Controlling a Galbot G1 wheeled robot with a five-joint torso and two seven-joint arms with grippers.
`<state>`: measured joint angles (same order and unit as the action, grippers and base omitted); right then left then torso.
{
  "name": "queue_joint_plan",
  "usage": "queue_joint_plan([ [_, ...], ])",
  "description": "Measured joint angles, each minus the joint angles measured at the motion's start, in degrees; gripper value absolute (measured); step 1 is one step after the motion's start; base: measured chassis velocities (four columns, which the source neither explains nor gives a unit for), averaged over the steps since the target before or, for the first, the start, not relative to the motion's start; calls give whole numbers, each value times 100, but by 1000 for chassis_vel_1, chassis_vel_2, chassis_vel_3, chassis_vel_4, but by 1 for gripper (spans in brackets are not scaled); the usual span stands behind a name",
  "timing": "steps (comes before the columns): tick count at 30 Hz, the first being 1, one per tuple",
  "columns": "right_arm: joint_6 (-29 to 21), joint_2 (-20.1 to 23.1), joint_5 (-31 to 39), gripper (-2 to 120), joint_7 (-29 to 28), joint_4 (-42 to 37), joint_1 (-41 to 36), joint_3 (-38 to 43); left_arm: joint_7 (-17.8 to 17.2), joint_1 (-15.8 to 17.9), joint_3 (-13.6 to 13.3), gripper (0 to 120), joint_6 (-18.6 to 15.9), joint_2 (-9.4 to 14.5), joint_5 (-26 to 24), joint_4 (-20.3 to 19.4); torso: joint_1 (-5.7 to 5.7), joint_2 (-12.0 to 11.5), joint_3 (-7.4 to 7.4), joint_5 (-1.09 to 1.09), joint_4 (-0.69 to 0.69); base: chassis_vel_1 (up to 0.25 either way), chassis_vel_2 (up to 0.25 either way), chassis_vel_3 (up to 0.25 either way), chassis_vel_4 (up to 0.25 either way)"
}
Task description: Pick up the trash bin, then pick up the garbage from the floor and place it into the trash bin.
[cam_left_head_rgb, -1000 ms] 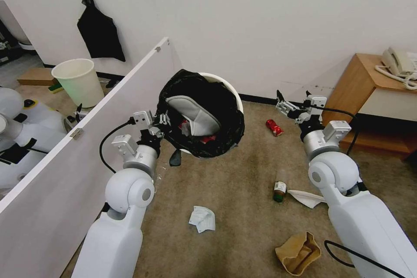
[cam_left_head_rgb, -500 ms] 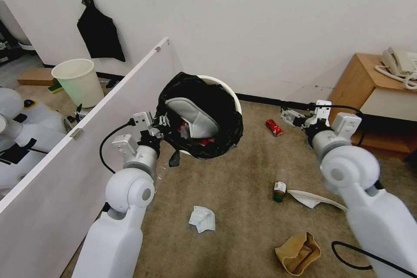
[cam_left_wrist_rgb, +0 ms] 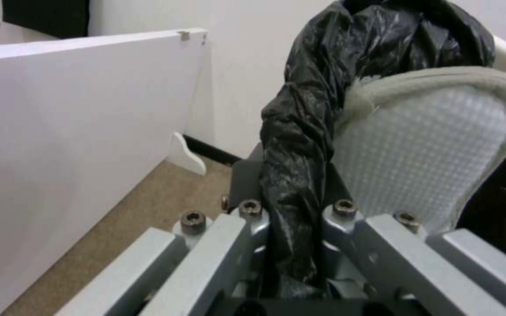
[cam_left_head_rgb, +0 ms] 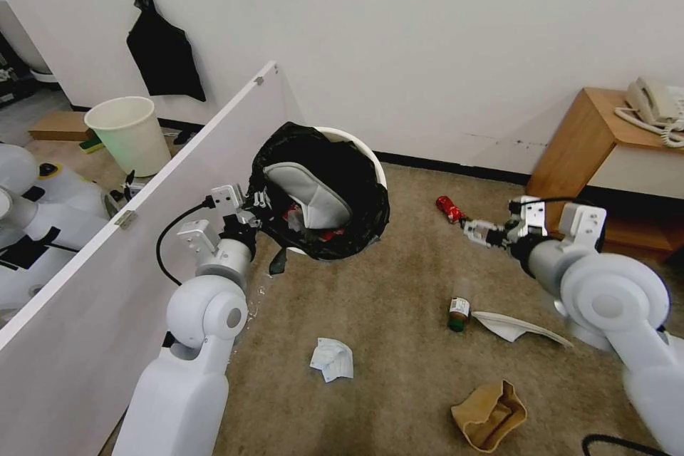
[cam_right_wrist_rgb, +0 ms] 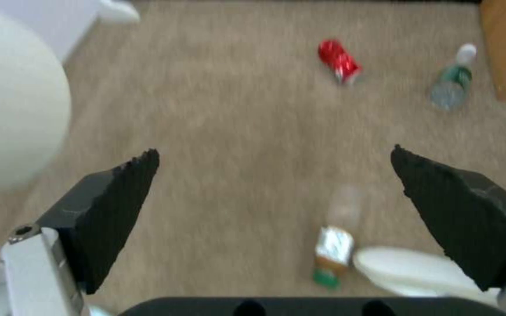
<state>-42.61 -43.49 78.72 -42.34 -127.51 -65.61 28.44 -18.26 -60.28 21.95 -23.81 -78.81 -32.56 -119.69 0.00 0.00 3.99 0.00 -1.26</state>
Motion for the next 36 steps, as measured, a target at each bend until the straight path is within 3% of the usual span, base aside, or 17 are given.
queue_joint_plan([
  [17,37,1365,245,100,239,-302,-1760,-144,20,-272,173,5,48,37,27,-195,0,0,0,0,1,0,0,0,0],
  [36,45,1787,160,100,517,-334,-2725,-183,29,-287,175,5,76,53,24,-186,0,0,0,0,1,0,0,0,0],
])
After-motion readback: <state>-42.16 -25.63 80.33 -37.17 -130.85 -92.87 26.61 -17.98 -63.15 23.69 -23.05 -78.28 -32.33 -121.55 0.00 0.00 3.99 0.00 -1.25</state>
